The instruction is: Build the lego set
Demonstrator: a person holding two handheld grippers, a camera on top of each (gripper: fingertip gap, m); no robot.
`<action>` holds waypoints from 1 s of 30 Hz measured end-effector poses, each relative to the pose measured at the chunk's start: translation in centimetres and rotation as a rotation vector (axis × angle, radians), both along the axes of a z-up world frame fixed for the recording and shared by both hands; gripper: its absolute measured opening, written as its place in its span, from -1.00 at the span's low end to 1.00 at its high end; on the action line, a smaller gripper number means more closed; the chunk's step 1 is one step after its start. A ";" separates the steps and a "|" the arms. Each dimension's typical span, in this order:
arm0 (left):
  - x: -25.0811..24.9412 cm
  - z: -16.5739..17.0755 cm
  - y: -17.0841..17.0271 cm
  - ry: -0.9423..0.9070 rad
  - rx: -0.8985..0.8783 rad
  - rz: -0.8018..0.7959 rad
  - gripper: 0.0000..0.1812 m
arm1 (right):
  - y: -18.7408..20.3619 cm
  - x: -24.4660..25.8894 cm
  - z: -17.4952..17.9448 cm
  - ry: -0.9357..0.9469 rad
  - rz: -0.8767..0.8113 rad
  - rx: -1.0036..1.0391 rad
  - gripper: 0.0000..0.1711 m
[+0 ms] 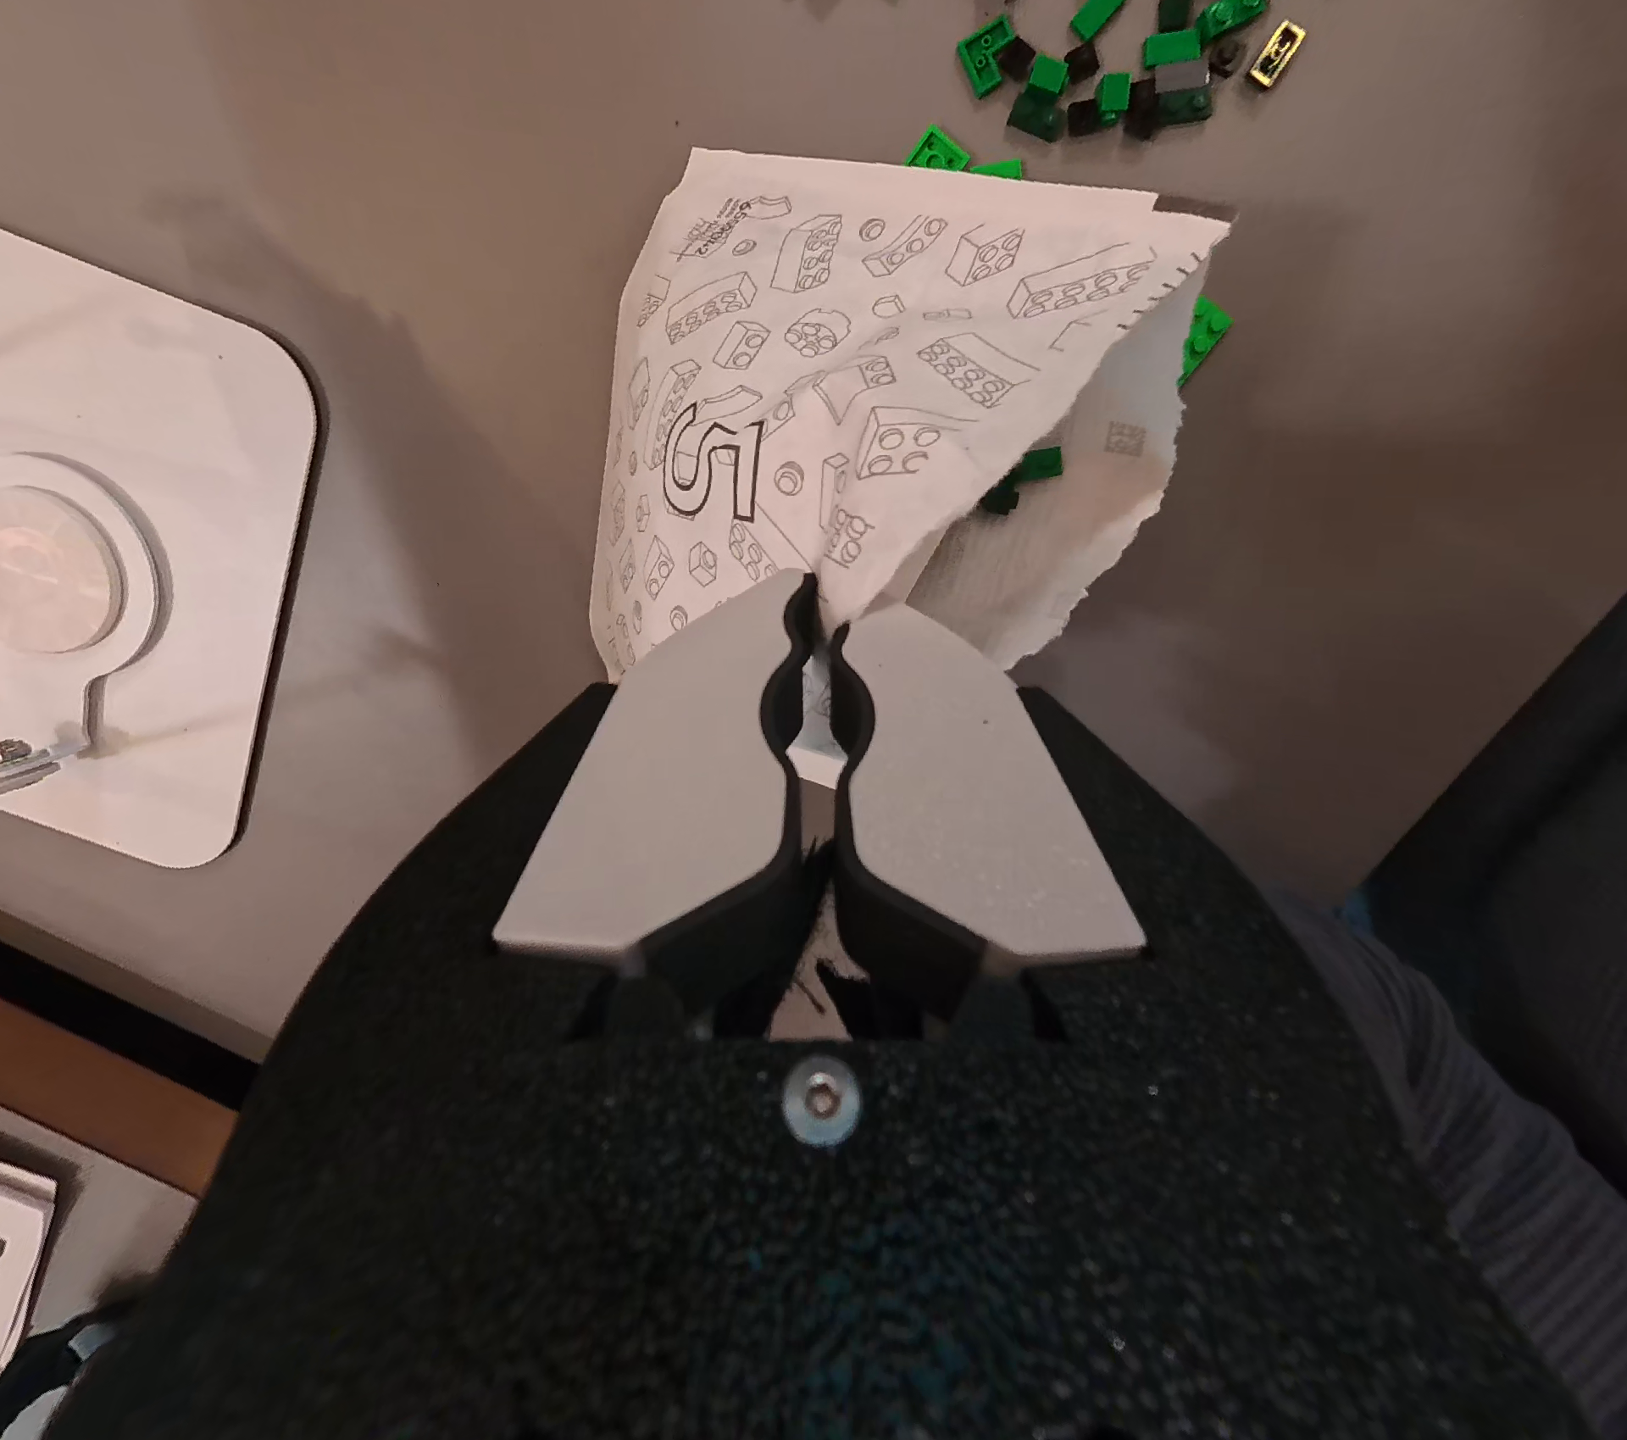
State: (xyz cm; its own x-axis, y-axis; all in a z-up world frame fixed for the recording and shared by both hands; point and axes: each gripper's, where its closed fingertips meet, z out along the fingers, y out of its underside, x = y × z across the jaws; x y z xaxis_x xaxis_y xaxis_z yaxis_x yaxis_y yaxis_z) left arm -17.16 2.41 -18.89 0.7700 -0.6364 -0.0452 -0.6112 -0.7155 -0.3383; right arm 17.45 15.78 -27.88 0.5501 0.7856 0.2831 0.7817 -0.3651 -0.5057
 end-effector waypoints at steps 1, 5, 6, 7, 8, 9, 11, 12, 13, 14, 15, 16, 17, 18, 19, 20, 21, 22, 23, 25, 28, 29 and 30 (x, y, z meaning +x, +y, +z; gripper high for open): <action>0.0 0.0 0.0 -0.001 0.001 0.001 -1.00 | 0.2 -0.4 0.5 0.028 0.000 0.025 -0.70; -0.2 0.1 0.1 -0.008 0.005 0.007 -1.00 | 1.1 -3.4 3.5 0.225 0.040 0.174 -0.66; -0.2 0.0 0.1 -0.008 0.004 0.009 -1.00 | 1.3 -4.2 4.2 0.274 0.051 0.215 -0.65; -0.3 0.0 0.1 -0.006 0.004 0.014 -1.00 | 1.5 -4.8 4.7 0.311 0.058 0.252 -0.65; -0.4 0.0 0.1 -0.003 0.004 0.020 -1.00 | 1.8 -5.2 4.9 0.334 0.061 0.284 -0.65; -0.5 0.0 0.2 -0.001 0.004 0.025 -1.00 | 1.9 -5.5 5.0 0.347 0.068 0.313 -0.66; -0.7 0.0 0.2 0.005 0.001 0.039 -1.00 | 2.1 -6.2 5.2 0.364 0.087 0.367 -0.66; -0.8 -0.1 0.2 0.010 -0.002 0.047 -1.00 | 2.0 -6.6 5.4 0.383 0.100 0.395 -0.66; -1.0 -0.1 0.1 0.016 -0.005 0.057 -1.00 | 1.8 -7.2 5.6 0.407 0.116 0.418 -0.66; -1.1 -0.2 0.1 0.023 -0.010 0.068 -1.00 | 1.5 -7.8 5.8 0.428 0.133 0.431 -0.66; -1.2 -0.3 0.1 0.032 -0.016 0.079 -1.00 | 1.2 -8.4 6.0 0.442 0.153 0.441 -0.67; -1.4 -0.4 0.1 0.043 -0.022 0.091 -1.00 | 0.9 -8.8 6.1 0.445 0.174 0.453 -0.67; -1.5 -0.4 0.1 0.054 -0.026 0.102 -1.00 | 0.8 -9.1 6.1 0.433 0.193 0.474 -0.69; -1.6 -0.5 0.1 0.064 -0.031 0.112 -1.00 | 0.7 -9.3 5.8 0.412 0.210 0.487 -0.70; -1.6 -0.5 0.1 0.074 -0.033 0.121 -1.00 | 0.6 -9.4 5.5 0.389 0.224 0.484 -0.70; -1.7 -0.6 0.1 0.083 -0.035 0.130 -1.00 | 0.5 -9.4 5.2 0.373 0.233 0.479 -0.69; -1.7 -0.6 0.2 0.093 -0.038 0.137 -1.00 | 0.5 -9.5 5.1 0.365 0.240 0.481 -0.70; -1.7 -0.7 0.2 0.101 -0.041 0.143 -1.00 | 0.4 -9.5 5.0 0.363 0.244 0.483 -0.70; -1.7 -0.7 0.3 0.109 -0.043 0.148 -1.00 | 0.4 -9.5 5.0 0.365 0.243 0.480 -0.70; -1.7 -0.8 0.3 0.123 -0.048 0.153 -1.00 | 0.4 -9.5 5.1 0.364 0.241 0.482 -0.70; -1.6 -0.9 0.4 0.133 -0.054 0.152 -1.00 | 0.4 -9.4 5.4 0.370 0.231 0.489 -0.69; -1.6 -0.9 0.5 0.135 -0.055 0.150 -1.00 | 0.4 -9.3 5.5 0.380 0.223 0.487 -0.70; -1.6 -1.0 0.5 0.136 -0.056 0.148 -1.00 | 0.5 -9.1 5.6 0.392 0.212 0.481 -0.70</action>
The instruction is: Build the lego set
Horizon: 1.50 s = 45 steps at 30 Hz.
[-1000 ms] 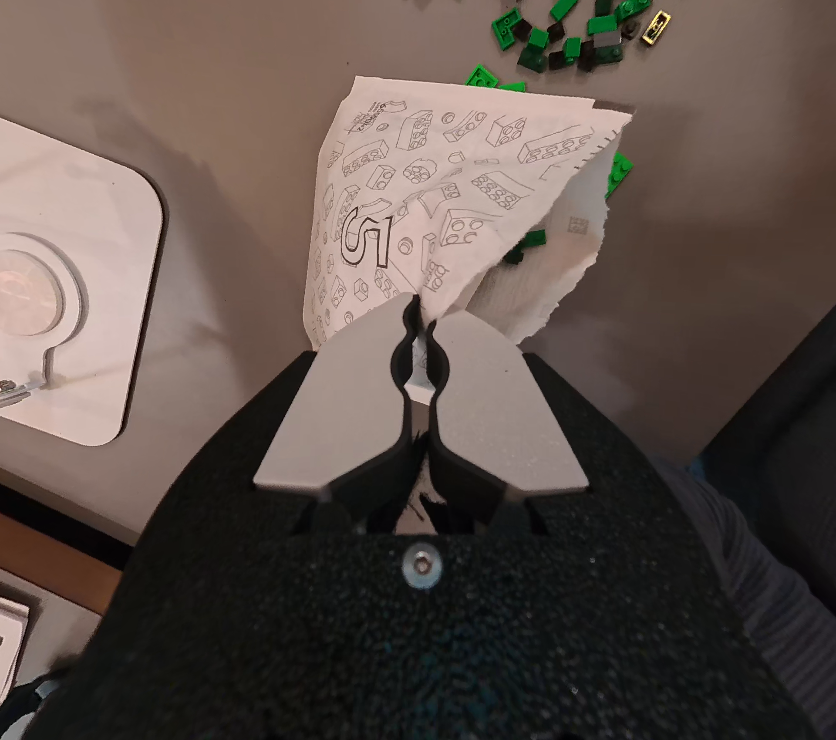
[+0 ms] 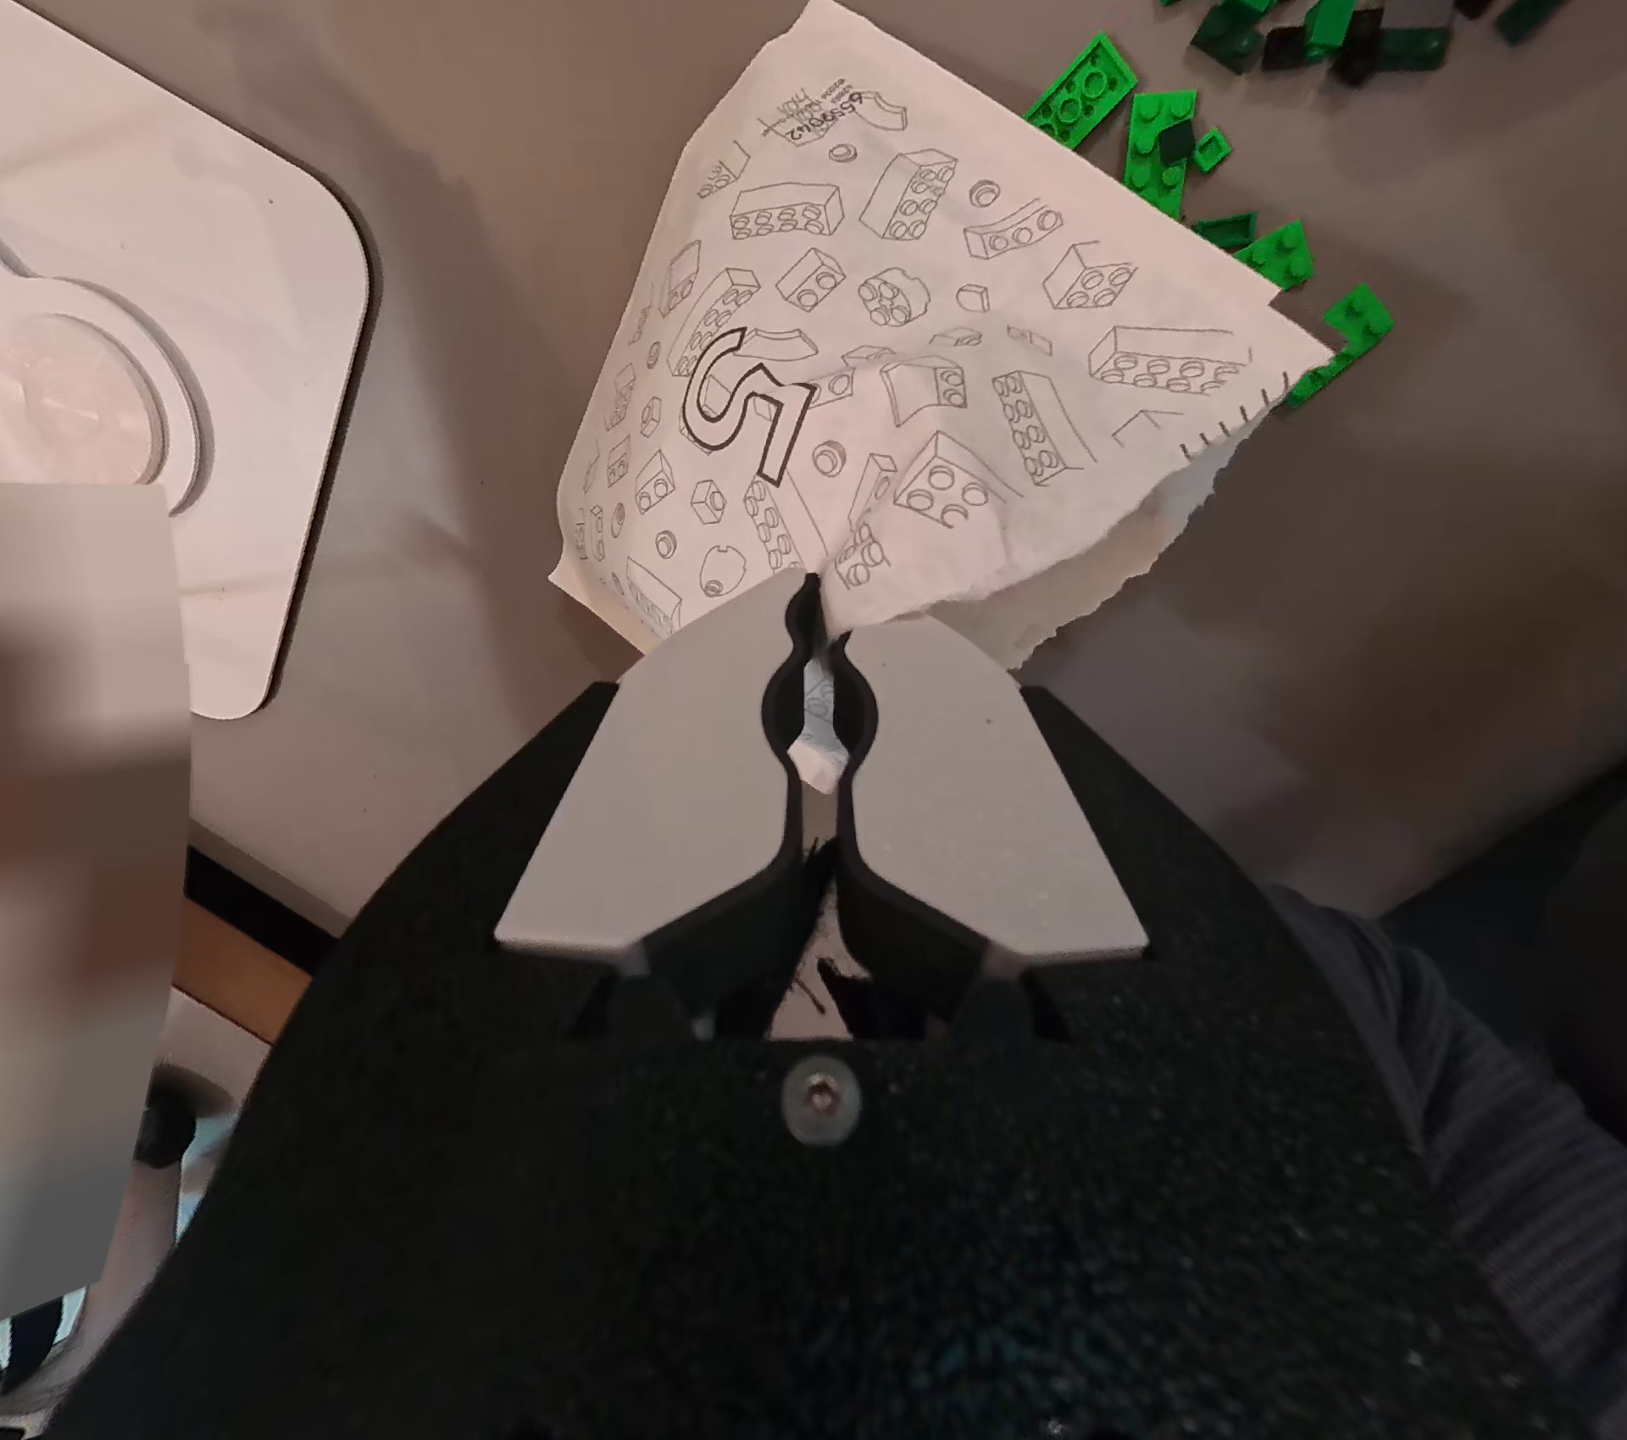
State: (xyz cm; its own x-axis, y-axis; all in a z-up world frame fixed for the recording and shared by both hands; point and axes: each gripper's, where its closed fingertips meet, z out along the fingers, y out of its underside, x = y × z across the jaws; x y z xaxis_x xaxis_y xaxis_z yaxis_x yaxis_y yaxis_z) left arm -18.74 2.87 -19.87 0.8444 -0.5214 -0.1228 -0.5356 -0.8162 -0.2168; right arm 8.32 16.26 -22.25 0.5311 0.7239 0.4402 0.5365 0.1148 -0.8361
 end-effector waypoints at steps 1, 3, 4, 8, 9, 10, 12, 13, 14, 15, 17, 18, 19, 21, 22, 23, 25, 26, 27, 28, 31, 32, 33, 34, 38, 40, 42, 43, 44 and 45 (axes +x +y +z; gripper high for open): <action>0.0 0.0 0.0 0.000 0.000 -0.002 -1.00 | 0.1 0.2 0.1 0.012 -0.008 -0.007 -0.70; 0.1 0.0 0.0 0.000 0.000 -0.009 -1.00 | 0.5 0.9 0.4 0.033 -0.035 -0.014 -0.70; 0.1 0.0 0.0 -0.003 0.000 -0.013 -1.00 | 0.7 1.2 0.5 0.041 -0.049 -0.019 -0.70; 0.3 0.0 0.1 -0.015 0.003 -0.031 -1.00 | 1.5 2.7 0.7 0.068 -0.098 -0.049 -0.70; 0.3 0.0 0.1 -0.018 0.003 -0.035 -1.00 | 1.6 3.0 0.7 0.077 -0.102 -0.062 -0.70; 0.3 0.0 0.0 -0.019 0.004 -0.038 -1.00 | 1.6 3.1 0.6 0.086 -0.100 -0.079 -0.70; 0.4 0.0 0.0 -0.024 0.007 -0.047 -1.00 | 1.5 3.2 0.4 0.099 -0.081 -0.124 -0.72; 0.5 0.0 0.0 -0.028 0.008 -0.052 -1.00 | 1.3 2.9 0.1 0.104 -0.060 -0.158 -0.72; 0.5 0.0 0.0 -0.031 0.010 -0.056 -1.00 | 1.0 2.7 -0.2 0.105 -0.036 -0.199 -0.72; 0.6 0.1 0.0 -0.033 0.011 -0.060 -1.00 | 0.8 2.4 -0.5 0.100 -0.023 -0.227 -0.72; 0.7 0.0 0.0 -0.043 0.010 -0.068 -1.00 | 0.5 2.2 -1.1 0.083 -0.009 -0.262 -0.73; 0.7 0.0 0.0 -0.047 0.008 -0.070 -1.00 | 0.4 2.0 -1.4 0.075 -0.005 -0.278 -0.73; 0.7 0.0 0.0 -0.051 0.008 -0.074 -1.00 | 0.3 1.9 -1.6 0.070 0.001 -0.290 -0.76; 0.7 0.0 0.0 -0.059 0.009 -0.076 -1.00 | 0.1 1.4 -2.2 0.074 0.019 -0.335 -0.78; 0.7 0.0 0.0 -0.059 0.011 -0.077 -1.00 | -0.1 1.1 -2.6 0.079 0.030 -0.362 -0.78; 0.7 0.1 0.0 -0.059 0.013 -0.080 -1.00 | -0.3 0.8 -2.9 0.077 0.040 -0.381 -0.79; 0.8 0.1 0.0 -0.060 0.017 -0.084 -1.00 | -0.6 0.3 -3.8 0.038 0.048 -0.401 -0.80; 0.9 0.2 0.0 -0.061 0.020 -0.088 -1.00 | -0.7 0.1 -4.2 0.010 0.052 -0.405 -0.80; 1.0 0.2 0.0 -0.064 0.020 -0.094 -1.00 | -0.9 -0.1 -4.5 -0.011 0.060 -0.411 -0.80; 1.0 0.2 0.0 -0.065 0.021 -0.098 -0.99 | -1.2 -0.4 -4.8 -0.023 0.072 -0.421 -0.81; 1.1 0.1 0.0 -0.069 0.018 -0.108 -1.00 | -1.8 -1.3 -5.0 -0.030 0.102 -0.434 -0.81; 1.2 0.1 0.1 -0.070 0.019 -0.111 -1.00 | -1.9 -1.4 -5.1 -0.047 0.098 -0.419 -0.82; 1.2 0.2 0.1 -0.072 0.021 -0.112 -1.00 | -1.9 -1.5 -5.1 -0.076 0.086 -0.396 -0.82; 1.2 0.2 0.1 -0.074 0.022 -0.113 -1.00 | -1.8 -1.4 -5.2 -0.105 0.068 -0.367 -0.82; 1.2 0.2 0.1 -0.083 0.023 -0.116 -1.00 | -1.1 -1.3 -4.8 -0.144 -0.027 -0.308 -0.84; 1.2 0.2 0.1 -0.090 0.022 -0.118 -1.00 | -0.7 -0.9 -4.7 -0.169 -0.077 -0.281 -0.85; 1.2 0.2 0.1 -0.095 0.022 -0.118 -1.00 | -0.5 -0.7 -4.6 -0.180 -0.100 -0.266 -0.85; 1.2 0.2 0.1 -0.095 0.022 -0.119 -1.00 | -0.5 -0.7 -4.5 -0.176 -0.105 -0.266 -0.84; 1.2 0.2 0.1 -0.095 0.021 -0.120 -0.99 | -0.5 -0.7 -4.5 -0.171 -0.105 -0.268 -0.85; 1.3 0.2 0.1 -0.096 0.021 -0.120 -0.99 | -0.5 -0.7 -4.5 -0.169 -0.104 -0.272 -0.85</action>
